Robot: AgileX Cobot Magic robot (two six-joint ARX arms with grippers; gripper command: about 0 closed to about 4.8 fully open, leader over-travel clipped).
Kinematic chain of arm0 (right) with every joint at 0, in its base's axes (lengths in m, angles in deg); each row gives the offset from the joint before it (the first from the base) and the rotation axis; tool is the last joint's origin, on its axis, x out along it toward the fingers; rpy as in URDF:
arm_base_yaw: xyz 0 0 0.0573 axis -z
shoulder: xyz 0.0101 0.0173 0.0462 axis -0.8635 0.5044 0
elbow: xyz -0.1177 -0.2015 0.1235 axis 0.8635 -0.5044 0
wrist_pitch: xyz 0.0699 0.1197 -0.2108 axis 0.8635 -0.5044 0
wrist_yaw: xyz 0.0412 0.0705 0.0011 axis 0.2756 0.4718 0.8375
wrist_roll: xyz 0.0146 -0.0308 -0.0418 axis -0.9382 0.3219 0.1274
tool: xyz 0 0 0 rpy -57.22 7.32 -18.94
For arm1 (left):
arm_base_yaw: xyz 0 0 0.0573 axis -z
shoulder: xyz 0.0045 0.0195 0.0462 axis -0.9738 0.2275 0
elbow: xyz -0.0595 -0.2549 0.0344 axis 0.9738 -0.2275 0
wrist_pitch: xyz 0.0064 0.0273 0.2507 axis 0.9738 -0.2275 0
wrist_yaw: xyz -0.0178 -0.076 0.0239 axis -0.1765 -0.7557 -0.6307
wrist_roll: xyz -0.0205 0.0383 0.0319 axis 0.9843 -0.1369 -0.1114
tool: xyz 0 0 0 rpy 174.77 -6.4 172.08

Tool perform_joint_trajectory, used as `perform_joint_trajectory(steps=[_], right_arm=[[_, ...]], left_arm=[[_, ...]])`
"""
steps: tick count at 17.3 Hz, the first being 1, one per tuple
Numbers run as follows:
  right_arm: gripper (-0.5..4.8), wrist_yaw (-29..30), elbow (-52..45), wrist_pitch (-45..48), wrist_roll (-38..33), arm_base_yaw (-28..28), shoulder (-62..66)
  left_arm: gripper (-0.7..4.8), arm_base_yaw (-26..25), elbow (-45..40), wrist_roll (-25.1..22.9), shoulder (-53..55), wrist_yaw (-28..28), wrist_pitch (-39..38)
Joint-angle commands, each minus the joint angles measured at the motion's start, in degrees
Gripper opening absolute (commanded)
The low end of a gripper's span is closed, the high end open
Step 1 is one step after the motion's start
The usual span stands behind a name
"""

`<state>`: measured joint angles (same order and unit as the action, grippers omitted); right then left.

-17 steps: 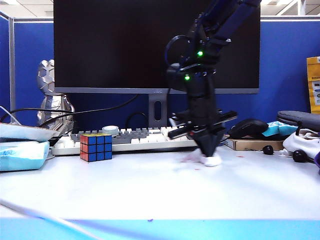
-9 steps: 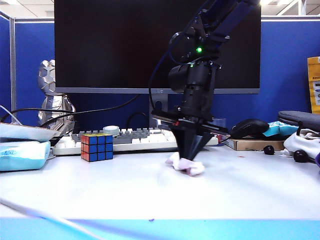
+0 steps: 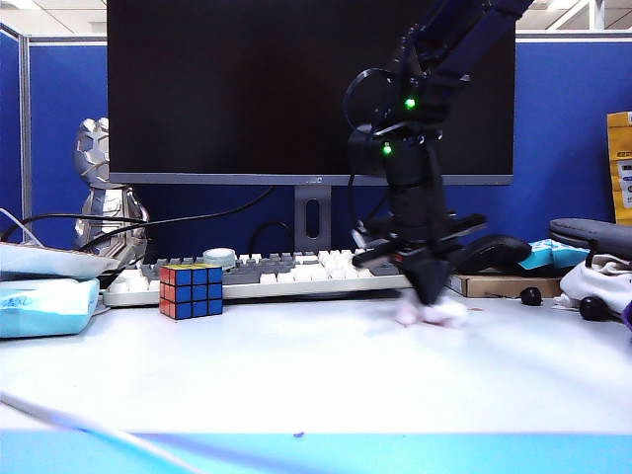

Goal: Use the wet wipes on the table to wipe the cherry juice off the table, then put the wipes back on the table.

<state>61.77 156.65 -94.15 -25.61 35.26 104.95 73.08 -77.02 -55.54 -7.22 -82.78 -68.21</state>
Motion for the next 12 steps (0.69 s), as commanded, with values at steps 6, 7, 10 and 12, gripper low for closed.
perform_joint_trajectory(steps=[6,7,10,12], right_arm=[[-0.05,15.3,0.2,-0.5,0.4,-0.3,2.1],[-0.05,10.7,0.2,-1.8,0.4,0.3,2.9],[-0.05,8.2,0.2,-3.2,-0.1,3.4,4.4],[-0.05,7.4,0.3,-1.7,-2.2,6.8,4.4]], left_arm=[[-0.02,0.0,0.0,0.2,-0.2,-0.3,-0.6],[-0.02,0.0,0.0,0.2,-0.2,-0.3,-0.6],[-0.02,0.0,0.0,0.2,-0.2,-0.3,-0.6],[-0.02,0.0,0.0,0.2,-0.2,-0.3,-0.6]])
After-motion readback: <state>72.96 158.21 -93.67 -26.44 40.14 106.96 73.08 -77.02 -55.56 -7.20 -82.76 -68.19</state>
